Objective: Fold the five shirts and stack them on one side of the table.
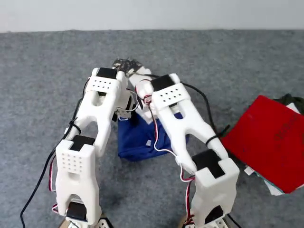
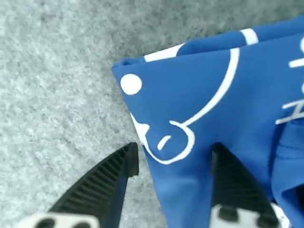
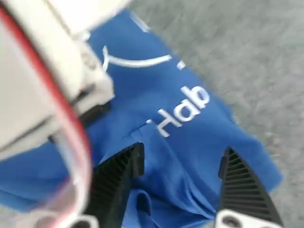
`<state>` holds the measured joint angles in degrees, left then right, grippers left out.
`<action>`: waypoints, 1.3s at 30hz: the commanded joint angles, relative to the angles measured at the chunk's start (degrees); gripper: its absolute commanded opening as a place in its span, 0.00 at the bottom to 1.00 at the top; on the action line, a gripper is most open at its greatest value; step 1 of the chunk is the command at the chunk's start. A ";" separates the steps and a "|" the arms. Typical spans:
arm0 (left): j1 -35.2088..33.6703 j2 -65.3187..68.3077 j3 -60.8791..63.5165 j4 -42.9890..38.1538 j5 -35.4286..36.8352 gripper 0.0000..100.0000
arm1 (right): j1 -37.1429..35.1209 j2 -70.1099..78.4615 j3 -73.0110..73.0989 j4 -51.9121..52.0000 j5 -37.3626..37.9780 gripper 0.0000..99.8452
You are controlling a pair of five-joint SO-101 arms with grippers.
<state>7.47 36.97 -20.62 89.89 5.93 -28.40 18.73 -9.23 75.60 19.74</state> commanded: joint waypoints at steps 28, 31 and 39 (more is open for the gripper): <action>-2.90 -0.35 -0.22 -1.67 0.26 0.25 | 6.20 -30.29 33.93 5.85 5.71 0.27; -2.99 -0.35 -0.22 -1.67 0.26 0.25 | 6.46 -33.89 34.29 3.82 5.89 0.27; -3.25 -0.79 -0.48 -1.67 0.26 0.25 | 6.11 -26.15 25.67 -8.84 -1.49 0.27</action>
<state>5.19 36.97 -20.62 88.84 5.93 -22.42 -11.25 21.36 70.07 19.65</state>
